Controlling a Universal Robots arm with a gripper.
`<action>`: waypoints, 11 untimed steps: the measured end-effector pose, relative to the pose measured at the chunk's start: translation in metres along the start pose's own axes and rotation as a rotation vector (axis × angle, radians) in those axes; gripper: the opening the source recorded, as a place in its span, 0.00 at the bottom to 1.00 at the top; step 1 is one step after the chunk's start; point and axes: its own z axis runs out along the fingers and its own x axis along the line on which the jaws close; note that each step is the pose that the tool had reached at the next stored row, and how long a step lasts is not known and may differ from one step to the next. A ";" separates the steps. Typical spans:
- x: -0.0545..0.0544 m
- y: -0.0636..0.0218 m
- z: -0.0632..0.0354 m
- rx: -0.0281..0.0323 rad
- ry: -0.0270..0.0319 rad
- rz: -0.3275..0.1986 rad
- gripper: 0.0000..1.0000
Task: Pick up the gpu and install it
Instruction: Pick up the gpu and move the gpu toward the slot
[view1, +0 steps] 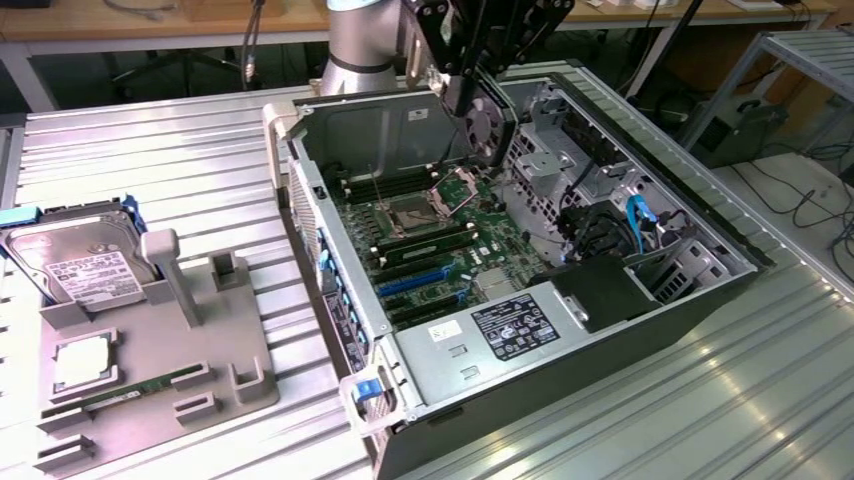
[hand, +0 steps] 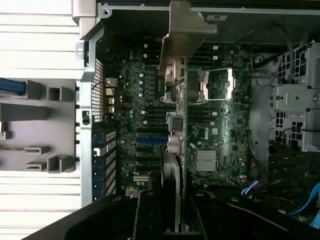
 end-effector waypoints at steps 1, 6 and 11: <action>-0.002 0.0000 0.0000 0.0000 0.0000 0.000 0.27; -0.010 -0.0002 0.0001 0.0000 0.0000 0.000 0.27; -0.018 -0.0003 0.0003 0.0000 0.0000 0.000 0.27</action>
